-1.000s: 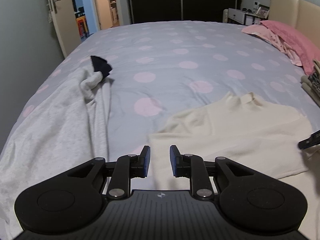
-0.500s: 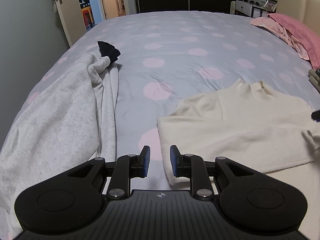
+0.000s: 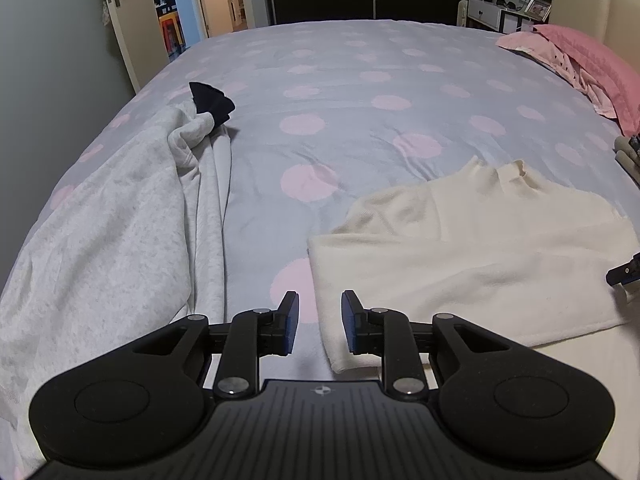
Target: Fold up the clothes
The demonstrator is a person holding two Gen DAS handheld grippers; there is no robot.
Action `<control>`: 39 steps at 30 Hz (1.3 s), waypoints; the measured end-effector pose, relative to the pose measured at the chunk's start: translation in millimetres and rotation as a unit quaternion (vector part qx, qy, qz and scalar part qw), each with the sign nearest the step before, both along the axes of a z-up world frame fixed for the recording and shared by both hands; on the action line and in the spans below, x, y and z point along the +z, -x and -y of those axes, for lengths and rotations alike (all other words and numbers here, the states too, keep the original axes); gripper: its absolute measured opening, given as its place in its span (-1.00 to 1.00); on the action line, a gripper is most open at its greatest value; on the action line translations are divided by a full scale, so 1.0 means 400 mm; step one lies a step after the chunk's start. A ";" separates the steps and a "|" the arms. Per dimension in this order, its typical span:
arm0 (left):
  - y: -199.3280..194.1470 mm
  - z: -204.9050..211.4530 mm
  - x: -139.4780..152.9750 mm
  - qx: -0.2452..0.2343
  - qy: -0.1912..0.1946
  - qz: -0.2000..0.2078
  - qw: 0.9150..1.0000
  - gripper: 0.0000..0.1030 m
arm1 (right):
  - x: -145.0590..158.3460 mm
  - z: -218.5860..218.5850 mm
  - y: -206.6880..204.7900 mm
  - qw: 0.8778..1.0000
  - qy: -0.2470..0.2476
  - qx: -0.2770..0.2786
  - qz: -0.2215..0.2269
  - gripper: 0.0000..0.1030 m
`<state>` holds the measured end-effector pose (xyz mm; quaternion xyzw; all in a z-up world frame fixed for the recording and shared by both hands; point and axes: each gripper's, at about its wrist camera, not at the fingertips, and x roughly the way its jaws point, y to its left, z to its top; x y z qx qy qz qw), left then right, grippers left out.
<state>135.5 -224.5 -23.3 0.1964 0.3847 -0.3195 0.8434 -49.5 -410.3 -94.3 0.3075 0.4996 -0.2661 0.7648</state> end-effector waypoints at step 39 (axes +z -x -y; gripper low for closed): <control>0.035 0.052 -0.137 -0.042 -0.010 -0.016 0.999 -0.63 | 0.469 0.029 0.082 0.956 0.044 -0.049 0.286 -0.96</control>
